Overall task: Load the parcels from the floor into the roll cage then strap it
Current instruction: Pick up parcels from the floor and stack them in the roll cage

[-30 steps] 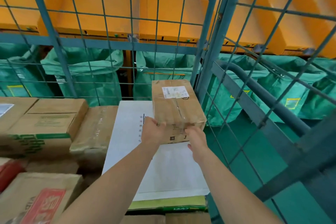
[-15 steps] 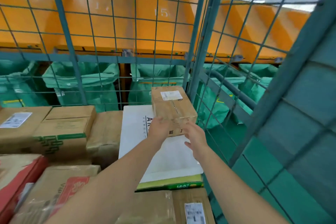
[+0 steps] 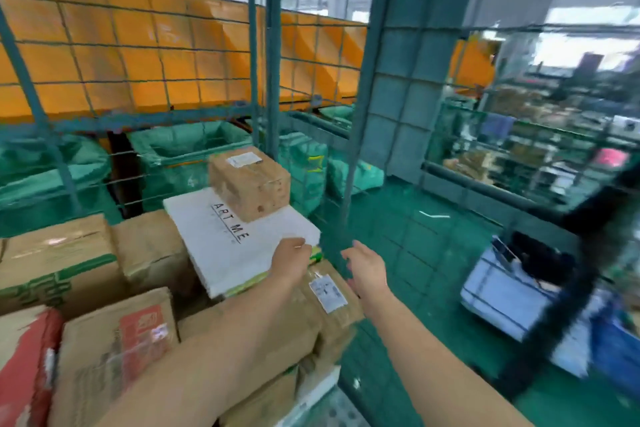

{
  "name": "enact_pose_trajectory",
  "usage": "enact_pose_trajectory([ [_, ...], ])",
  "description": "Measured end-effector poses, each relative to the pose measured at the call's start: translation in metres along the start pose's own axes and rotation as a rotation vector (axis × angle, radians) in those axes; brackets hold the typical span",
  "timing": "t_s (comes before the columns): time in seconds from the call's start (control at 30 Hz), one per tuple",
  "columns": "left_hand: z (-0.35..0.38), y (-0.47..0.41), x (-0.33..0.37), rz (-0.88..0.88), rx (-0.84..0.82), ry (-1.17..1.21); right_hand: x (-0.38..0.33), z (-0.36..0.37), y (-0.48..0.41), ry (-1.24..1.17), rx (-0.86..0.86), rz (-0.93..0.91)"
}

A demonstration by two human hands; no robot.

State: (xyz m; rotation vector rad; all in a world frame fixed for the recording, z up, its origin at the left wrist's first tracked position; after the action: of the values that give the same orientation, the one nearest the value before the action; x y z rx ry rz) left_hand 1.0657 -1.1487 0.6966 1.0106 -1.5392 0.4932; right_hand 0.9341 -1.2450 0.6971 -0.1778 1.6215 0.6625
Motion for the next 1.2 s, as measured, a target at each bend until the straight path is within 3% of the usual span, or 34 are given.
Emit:
enact_pose_trajectory([
  [0.6, 0.269, 0.308, -0.063, 0.039, -0.746, -0.181, 0.165, -0.335, 0.276, -0.268, 0.803, 0.111],
  [0.97, 0.425, 0.592, -0.104, 0.076, -1.106, -0.315, 0.262, -0.54, 0.518, -0.39, 1.222, 0.175],
  [1.2, 0.505, 0.794, -0.144, 0.111, -1.352, -0.362, 0.322, -0.651, 0.673, -0.429, 1.39, 0.22],
])
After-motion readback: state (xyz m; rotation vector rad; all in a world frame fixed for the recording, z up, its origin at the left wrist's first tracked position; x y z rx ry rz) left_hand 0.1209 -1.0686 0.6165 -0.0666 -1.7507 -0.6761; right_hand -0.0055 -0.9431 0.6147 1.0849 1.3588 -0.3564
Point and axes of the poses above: each hand's wrist, its own y-axis away from the middle knuckle, its own z-axis out of the palm, x = y × z, the point moved 8 cm from there along -y, towards the middle knuckle, and after that the axes turned 1 degree about x, right-handed, at the moved point
